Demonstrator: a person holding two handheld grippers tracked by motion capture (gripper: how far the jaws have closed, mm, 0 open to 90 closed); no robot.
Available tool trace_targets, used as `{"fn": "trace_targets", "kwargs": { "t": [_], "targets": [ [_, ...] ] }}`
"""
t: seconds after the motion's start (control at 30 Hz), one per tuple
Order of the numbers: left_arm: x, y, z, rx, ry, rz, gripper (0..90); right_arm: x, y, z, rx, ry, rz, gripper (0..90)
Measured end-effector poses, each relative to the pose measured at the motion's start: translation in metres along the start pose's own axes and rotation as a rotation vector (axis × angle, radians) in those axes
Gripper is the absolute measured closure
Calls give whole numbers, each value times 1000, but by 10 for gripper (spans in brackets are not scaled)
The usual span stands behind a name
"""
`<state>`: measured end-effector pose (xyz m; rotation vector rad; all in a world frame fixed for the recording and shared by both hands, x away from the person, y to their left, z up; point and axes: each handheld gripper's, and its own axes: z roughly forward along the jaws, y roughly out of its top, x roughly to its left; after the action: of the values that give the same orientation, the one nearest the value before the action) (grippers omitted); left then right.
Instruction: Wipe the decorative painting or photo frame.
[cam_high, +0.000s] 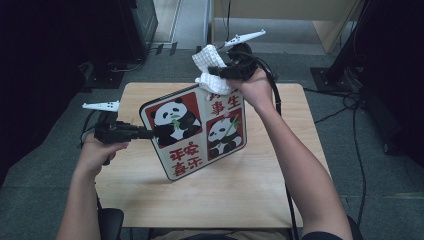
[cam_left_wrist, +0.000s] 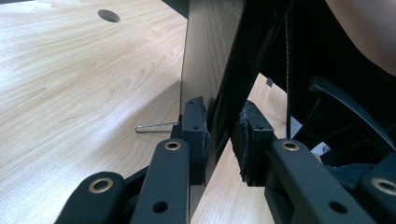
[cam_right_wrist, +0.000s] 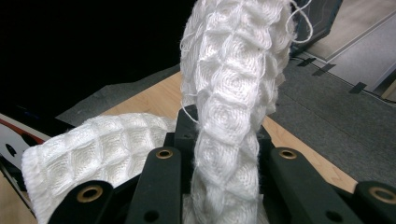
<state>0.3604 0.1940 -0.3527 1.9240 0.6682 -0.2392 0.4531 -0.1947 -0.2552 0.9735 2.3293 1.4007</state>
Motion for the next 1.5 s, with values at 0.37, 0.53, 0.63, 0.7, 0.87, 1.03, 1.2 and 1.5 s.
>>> {"fn": "trace_targets", "kwargs": {
  "t": [0.37, 0.53, 0.63, 0.7, 0.87, 1.03, 1.2, 1.5],
  "targets": [
    [1, 0, 0, 0, 2, 0, 758, -12, -1, -8, 12, -31, 19, 742],
    [1, 0, 0, 1, 1, 1, 758, -16, -2, -10, 14, -35, 26, 744],
    [1, 0, 0, -1, 1, -1, 758, -19, -3, -13, 10, -46, 18, 743],
    [1, 0, 0, -1, 1, -1, 757, -21, -4, -15, 12, -52, 18, 742],
    [1, 0, 0, -1, 0, 0, 758, -23, -5, -19, 15, -76, 6, 742],
    [1, 0, 0, -1, 0, -1, 758, -24, -6, -23, 14, -116, -18, 743],
    [1, 0, 0, -1, 0, -1, 758, -25, -6, -26, 19, -130, -21, 750],
    [1, 0, 1, -4, 4, -4, 758, -32, -8, -35, 28, -145, -10, 757]
  ]
}}
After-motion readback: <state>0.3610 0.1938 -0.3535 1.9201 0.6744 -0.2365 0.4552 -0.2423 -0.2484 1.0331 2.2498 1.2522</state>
